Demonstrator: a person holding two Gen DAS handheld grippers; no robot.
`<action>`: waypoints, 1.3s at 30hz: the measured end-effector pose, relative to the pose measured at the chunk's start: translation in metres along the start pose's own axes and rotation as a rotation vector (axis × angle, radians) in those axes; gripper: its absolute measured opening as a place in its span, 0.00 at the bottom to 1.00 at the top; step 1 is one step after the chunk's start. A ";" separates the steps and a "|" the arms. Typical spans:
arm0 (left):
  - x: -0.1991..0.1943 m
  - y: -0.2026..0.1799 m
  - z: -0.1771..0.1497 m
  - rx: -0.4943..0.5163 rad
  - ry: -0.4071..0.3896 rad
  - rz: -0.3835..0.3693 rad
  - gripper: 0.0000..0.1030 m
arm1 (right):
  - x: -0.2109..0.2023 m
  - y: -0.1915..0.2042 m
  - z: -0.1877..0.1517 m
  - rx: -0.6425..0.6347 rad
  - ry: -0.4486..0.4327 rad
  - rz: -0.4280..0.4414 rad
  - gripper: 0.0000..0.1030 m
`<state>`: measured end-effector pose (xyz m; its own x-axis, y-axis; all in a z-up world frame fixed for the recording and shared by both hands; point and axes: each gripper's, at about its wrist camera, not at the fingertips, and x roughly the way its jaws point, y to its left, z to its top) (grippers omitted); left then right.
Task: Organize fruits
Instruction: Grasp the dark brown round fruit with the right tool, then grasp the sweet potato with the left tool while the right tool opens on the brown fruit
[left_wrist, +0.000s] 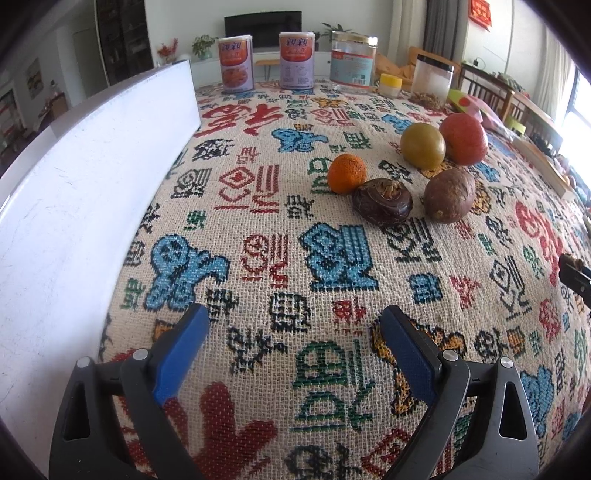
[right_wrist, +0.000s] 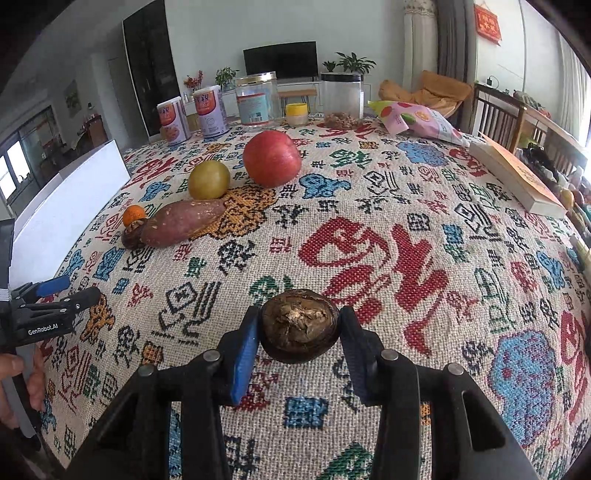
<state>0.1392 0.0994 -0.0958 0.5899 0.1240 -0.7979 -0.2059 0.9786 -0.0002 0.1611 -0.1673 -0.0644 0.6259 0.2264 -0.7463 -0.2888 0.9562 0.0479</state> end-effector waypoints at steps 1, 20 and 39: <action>0.000 0.000 0.000 0.000 0.000 -0.001 0.93 | -0.001 -0.006 0.000 0.008 0.003 -0.020 0.42; 0.013 -0.140 0.092 0.508 -0.003 -0.115 0.90 | 0.003 -0.027 -0.017 0.103 0.029 -0.053 0.82; -0.028 -0.086 0.049 0.197 0.158 -0.257 0.41 | 0.003 -0.027 -0.017 0.105 0.029 -0.039 0.84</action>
<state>0.1783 0.0198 -0.0435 0.4713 -0.1421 -0.8705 0.0968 0.9893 -0.1091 0.1589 -0.1957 -0.0796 0.6138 0.1848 -0.7676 -0.1861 0.9787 0.0868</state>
